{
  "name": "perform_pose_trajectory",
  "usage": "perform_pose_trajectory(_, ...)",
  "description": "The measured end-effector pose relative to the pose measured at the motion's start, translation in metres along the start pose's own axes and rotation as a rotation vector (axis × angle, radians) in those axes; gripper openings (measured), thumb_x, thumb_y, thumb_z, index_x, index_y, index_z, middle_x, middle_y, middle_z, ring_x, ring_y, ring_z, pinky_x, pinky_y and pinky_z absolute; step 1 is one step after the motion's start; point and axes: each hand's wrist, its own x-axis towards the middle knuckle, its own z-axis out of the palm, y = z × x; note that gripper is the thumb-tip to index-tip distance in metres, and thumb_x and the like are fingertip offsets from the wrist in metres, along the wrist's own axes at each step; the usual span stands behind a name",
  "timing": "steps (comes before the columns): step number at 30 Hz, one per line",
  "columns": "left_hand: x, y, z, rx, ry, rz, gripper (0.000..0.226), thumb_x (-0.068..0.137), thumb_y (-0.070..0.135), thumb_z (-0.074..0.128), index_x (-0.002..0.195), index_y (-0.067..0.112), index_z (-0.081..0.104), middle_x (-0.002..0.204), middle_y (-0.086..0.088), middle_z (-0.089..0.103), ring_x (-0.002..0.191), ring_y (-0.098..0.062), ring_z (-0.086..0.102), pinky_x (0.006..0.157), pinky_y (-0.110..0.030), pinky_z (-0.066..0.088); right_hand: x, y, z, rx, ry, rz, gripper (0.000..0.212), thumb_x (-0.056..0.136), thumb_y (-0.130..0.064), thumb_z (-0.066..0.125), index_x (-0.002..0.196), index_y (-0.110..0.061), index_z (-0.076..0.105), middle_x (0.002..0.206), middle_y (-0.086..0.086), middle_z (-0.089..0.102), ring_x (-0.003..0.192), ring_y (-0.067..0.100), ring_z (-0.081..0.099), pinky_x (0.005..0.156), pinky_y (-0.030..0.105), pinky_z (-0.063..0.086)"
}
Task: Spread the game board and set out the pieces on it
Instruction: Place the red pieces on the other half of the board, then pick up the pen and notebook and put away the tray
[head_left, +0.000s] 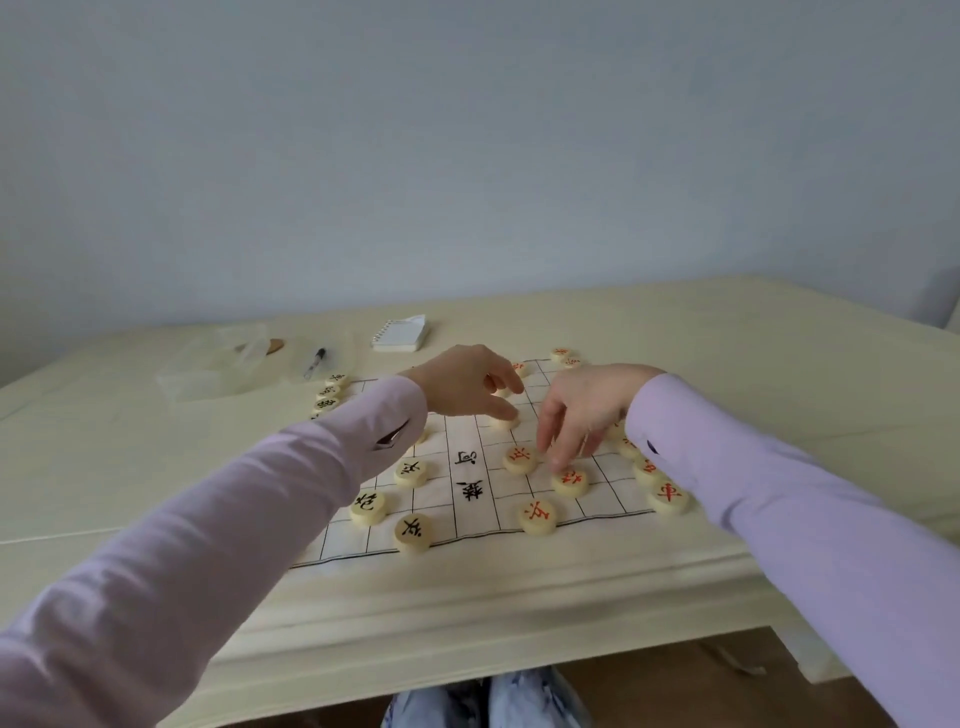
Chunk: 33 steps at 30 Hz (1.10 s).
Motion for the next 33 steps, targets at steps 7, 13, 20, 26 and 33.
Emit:
perform_pose_trajectory(7,-0.012,0.003,0.004,-0.023,0.042,0.0,0.03,0.086,0.031,0.067,0.114,0.024,0.066,0.114,0.002,0.061,0.104,-0.011,0.058,0.089,-0.021,0.042,-0.01,-0.001,0.013,-0.096,0.008,0.028,0.017,0.072,-0.017,0.08,0.084,-0.024,0.071,0.087,-0.004,0.069,0.079,0.012,0.065,0.078,0.019,0.051)
perform_pose_trajectory(13,-0.022,-0.005,-0.002,-0.077,0.048,-0.029,0.028,0.086,0.031,0.067,0.113,0.024,0.066,0.114,0.004,0.062,0.099,-0.006,0.057,0.088,-0.019,0.04,-0.013,0.002,0.015,-0.071,0.056,-0.001,0.015,0.073,-0.01,0.079,0.084,-0.018,0.072,0.073,-0.008,0.067,0.063,0.004,0.062,0.071,0.013,0.049)
perform_pose_trajectory(20,-0.034,-0.017,-0.006,-0.094,0.049,-0.072,0.026,0.087,0.029,0.066,0.113,0.024,0.066,0.111,0.007,0.064,0.099,-0.007,0.06,0.085,-0.018,0.039,-0.015,-0.003,0.016,-0.021,0.055,0.006,0.013,0.073,-0.01,0.079,0.075,-0.018,0.07,0.072,-0.004,0.067,0.061,0.007,0.063,0.067,0.014,0.052)
perform_pose_trajectory(26,-0.049,-0.032,-0.019,-0.101,0.094,-0.107,0.027,0.087,0.031,0.066,0.113,0.025,0.066,0.108,0.007,0.065,0.098,-0.006,0.06,0.091,-0.02,0.044,-0.016,-0.017,-0.005,0.094,0.255,-0.039,0.022,0.076,-0.027,0.078,0.093,-0.014,0.071,0.083,0.001,0.065,0.077,0.013,0.063,0.076,0.024,0.055)
perform_pose_trajectory(33,-0.074,-0.102,-0.052,-0.117,0.472,-0.391,0.031,0.088,0.016,0.061,0.12,0.018,0.062,0.104,-0.004,0.066,0.09,-0.019,0.06,0.079,-0.024,0.044,0.047,-0.093,-0.015,0.402,0.392,-0.142,0.022,0.087,-0.016,0.067,0.104,-0.003,0.066,0.076,0.003,0.058,0.075,0.014,0.057,0.071,0.024,0.055)
